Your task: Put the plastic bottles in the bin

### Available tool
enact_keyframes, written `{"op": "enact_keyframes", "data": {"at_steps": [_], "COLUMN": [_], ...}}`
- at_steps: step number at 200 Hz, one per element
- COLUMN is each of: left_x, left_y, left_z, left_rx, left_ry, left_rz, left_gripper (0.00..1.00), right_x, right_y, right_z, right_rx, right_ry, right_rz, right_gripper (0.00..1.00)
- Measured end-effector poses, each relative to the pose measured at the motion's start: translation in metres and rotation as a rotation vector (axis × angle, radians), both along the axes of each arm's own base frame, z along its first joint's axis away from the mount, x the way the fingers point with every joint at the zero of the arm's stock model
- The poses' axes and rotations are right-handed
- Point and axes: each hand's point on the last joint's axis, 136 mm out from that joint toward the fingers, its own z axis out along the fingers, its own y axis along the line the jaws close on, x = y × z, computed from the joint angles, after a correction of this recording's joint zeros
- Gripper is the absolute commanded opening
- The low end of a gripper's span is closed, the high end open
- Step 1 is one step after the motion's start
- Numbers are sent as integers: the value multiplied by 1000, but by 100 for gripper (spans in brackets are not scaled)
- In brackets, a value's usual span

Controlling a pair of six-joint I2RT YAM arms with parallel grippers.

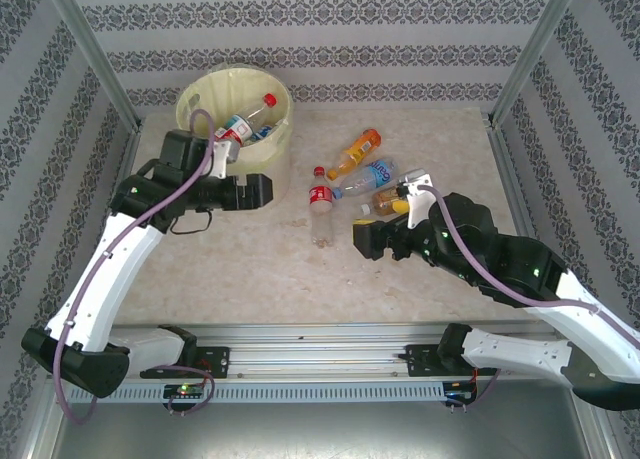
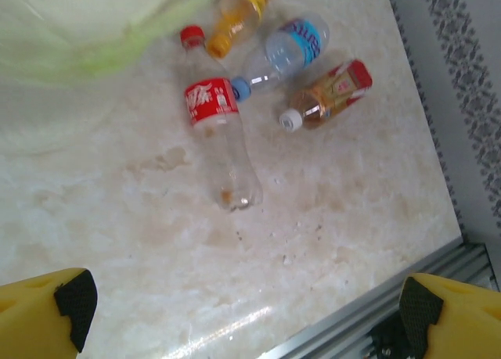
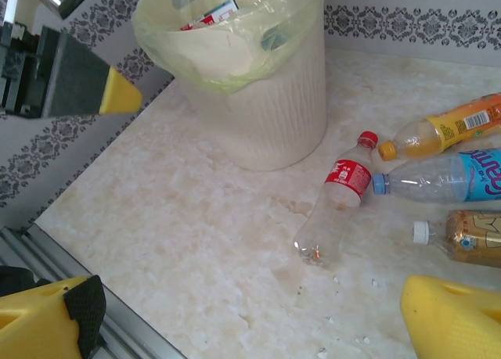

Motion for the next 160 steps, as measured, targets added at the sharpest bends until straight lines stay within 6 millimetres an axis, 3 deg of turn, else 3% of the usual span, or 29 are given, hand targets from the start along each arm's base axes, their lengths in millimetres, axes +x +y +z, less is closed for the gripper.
{"op": "enact_keyframes", "data": {"at_steps": [82, 160], "left_x": [-24, -1], "left_y": [-59, -97], "left_z": [-61, -139], "left_rx": [92, 162], "left_ry": [63, 151], "left_rz": [-69, -20], "left_gripper": [100, 99], "right_x": [2, 3], "right_y": [-3, -9], "right_z": [-3, -10], "right_rx": [1, -12], "right_ry": [15, 24], "right_rz": [-27, -40], "right_gripper": [97, 97]}}
